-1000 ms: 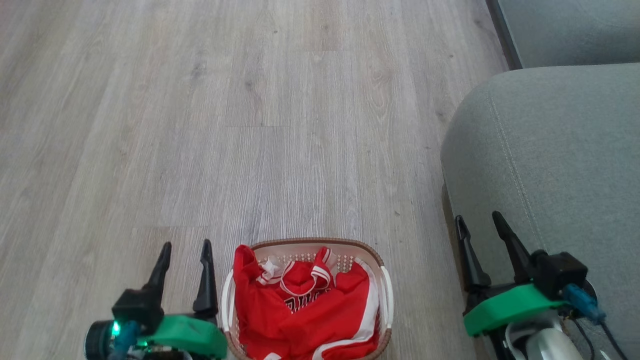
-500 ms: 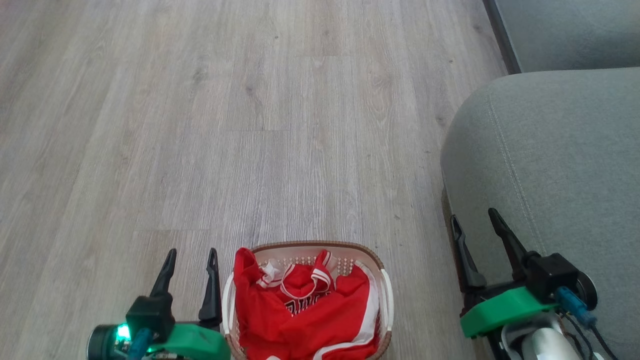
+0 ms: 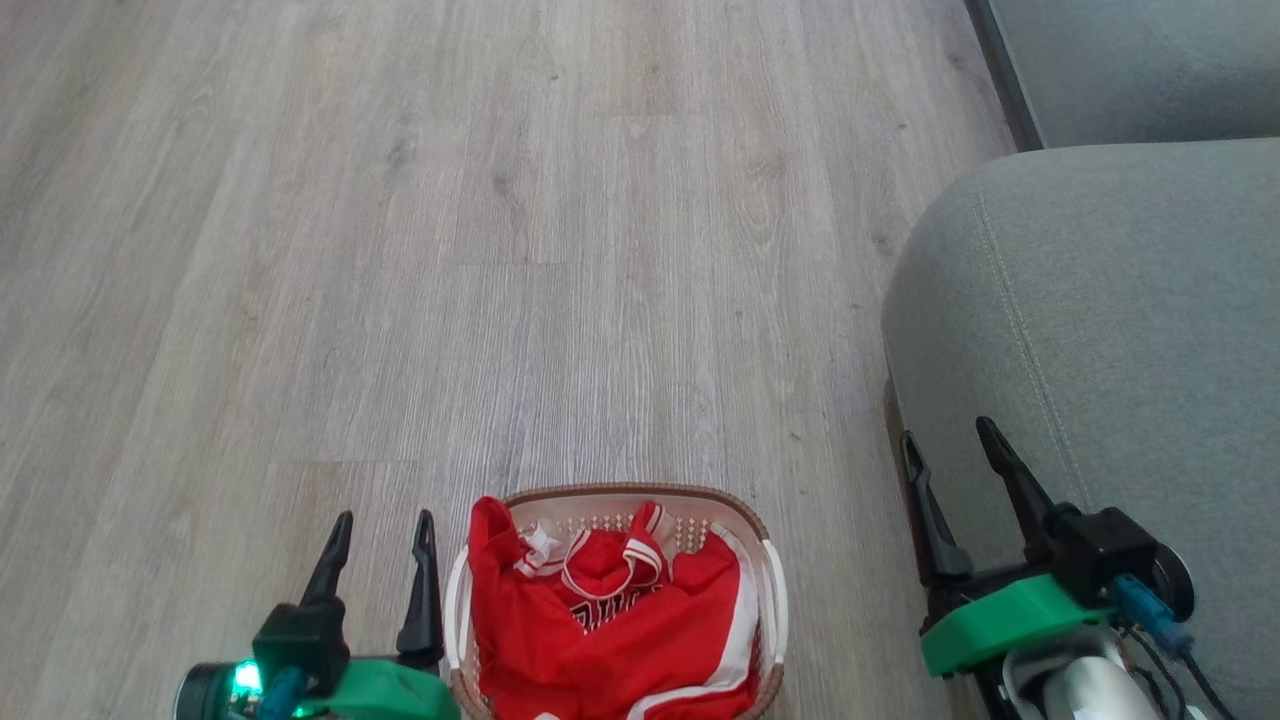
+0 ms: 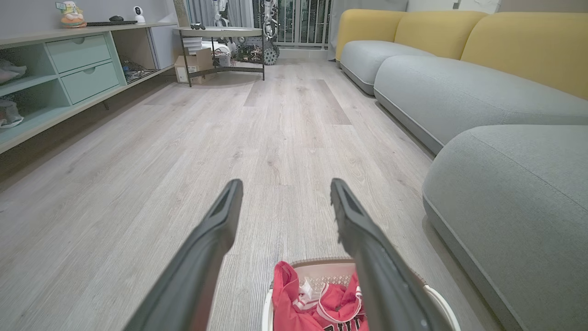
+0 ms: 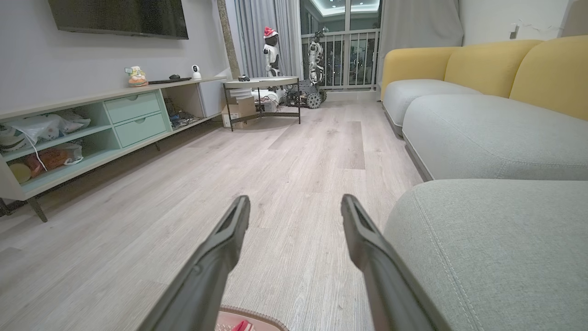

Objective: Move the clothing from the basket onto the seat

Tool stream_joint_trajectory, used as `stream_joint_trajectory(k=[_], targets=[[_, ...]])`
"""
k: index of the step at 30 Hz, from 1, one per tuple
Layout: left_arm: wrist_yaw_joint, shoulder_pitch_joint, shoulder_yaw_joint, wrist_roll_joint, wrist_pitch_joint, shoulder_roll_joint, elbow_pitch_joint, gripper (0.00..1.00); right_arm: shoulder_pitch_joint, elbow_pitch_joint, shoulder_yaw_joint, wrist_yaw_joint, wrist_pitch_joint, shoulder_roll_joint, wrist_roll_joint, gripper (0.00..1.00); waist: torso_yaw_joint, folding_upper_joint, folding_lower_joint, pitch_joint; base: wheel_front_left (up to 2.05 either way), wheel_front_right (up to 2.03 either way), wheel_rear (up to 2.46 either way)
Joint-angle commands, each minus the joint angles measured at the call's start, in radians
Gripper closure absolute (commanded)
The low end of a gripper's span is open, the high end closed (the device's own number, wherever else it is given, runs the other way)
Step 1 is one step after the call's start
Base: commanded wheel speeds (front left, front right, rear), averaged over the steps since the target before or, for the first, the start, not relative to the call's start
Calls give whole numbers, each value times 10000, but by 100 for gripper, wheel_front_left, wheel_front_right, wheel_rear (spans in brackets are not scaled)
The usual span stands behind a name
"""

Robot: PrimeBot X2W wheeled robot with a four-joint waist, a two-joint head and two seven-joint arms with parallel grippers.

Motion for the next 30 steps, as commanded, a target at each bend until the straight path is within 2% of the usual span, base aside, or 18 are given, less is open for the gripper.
stream_joint_trajectory(k=[1,15,23,30], targets=[[28,-300,365,-80,-128,73,-327,0,-227,-323,243,73,-95,-100,-38,0,1,0,0,9,0,0,0],[-40,-514,184,-1,-128,73,-336,0,-323,-472,92,73,-95,-100,-142,0,9,0,0,559,0,0,0],[-323,-1895,-469,200,-128,73,318,0,-1120,-874,-512,73,-95,-100,-450,0,-86,0,0,2284,0,0,0],[-478,-3243,-1083,395,-128,73,2187,0,-1997,-1157,-919,73,-95,-100,-616,0,-471,0,0,3616,0,0,0]])
